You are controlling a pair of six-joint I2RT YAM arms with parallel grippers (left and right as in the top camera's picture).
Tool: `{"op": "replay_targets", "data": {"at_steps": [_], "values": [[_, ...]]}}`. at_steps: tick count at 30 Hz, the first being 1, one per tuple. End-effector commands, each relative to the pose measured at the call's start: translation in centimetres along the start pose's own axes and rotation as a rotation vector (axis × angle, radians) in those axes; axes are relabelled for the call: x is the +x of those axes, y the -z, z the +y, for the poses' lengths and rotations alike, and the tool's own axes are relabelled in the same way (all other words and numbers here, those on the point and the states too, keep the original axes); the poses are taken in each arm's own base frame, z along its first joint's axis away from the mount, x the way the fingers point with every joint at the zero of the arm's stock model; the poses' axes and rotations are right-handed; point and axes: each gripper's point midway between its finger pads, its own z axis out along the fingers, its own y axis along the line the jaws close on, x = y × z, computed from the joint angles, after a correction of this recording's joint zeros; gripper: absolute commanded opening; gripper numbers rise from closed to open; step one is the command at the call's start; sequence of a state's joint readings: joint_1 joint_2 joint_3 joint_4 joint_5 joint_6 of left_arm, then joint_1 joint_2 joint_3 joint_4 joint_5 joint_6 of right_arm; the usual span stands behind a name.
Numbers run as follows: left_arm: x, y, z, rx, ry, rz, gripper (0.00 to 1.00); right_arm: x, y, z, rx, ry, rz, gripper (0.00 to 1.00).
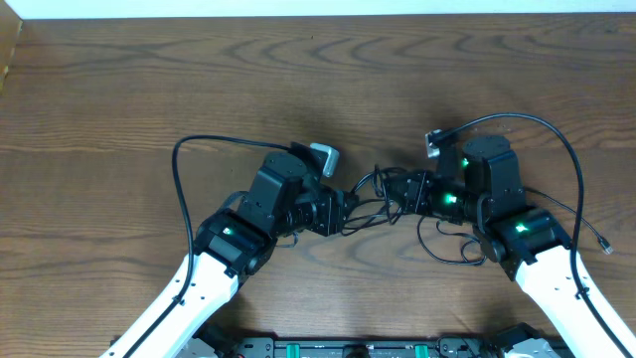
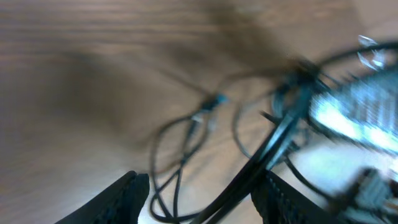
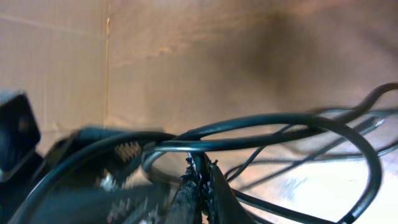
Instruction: Untangle cables
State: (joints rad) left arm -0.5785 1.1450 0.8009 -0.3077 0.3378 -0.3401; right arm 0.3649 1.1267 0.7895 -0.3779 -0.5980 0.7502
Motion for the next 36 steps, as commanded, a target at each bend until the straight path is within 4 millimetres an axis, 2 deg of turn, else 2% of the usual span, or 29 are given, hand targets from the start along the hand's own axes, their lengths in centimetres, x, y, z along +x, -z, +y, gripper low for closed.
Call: {"op": "replay_targets", "data": {"at_steps": [1,3,7,12,15,18,20,23,26,31,36], "values": [[-1.7,0.4,3.4,-0.206,0.039,-0.096,0.54,1.1,0.3,1.2,-0.065,-0.017,0.067,0.01],[-2.1,0.6,4.9,-0.286,0.068,-0.128,0.48,1.4,0.3,1.1,-0.065,-0.020,0.081,0.01],[-2.7,1.1,7.5,-0.436,0.131,-0.191,0.47,1.9,0.4,1.5,-0.089,0.003,0.107,0.01],[-2.7,1.0,8.6,-0.489,0.167,-0.205,0.47,2.1,0.4,1.1,-0.072,0.017,0.114,0.01],[-2.3,0.5,7.6,-0.425,0.197,-0.181,0.49,2.0,0.4,0.9,-0.063,0.018,0.107,0.01],[-1.2,-0.7,4.8,-0.260,0.168,-0.086,0.49,1.2,0.3,0.0,-0.007,0.019,0.059,0.01],[0.4,-1.2,2.5,-0.129,0.062,0.013,0.49,0.4,0.3,-1.0,0.049,0.020,0.012,0.01],[1.7,-1.2,1.3,-0.052,0.035,0.083,0.49,-0.2,0.3,-1.6,0.088,0.021,-0.023,0.01],[2.2,-1.2,0.3,0.010,0.021,0.111,0.49,-0.6,0.4,-2.2,0.117,0.021,-0.044,0.01],[2.1,-1.2,0.2,0.012,0.020,0.108,0.49,-0.9,0.5,-3.3,0.175,0.011,-0.069,0.01],[1.1,-1.0,3.5,-0.176,0.055,0.038,0.49,-1.0,0.3,-5.1,0.258,-0.012,-0.078,0.01]]}}
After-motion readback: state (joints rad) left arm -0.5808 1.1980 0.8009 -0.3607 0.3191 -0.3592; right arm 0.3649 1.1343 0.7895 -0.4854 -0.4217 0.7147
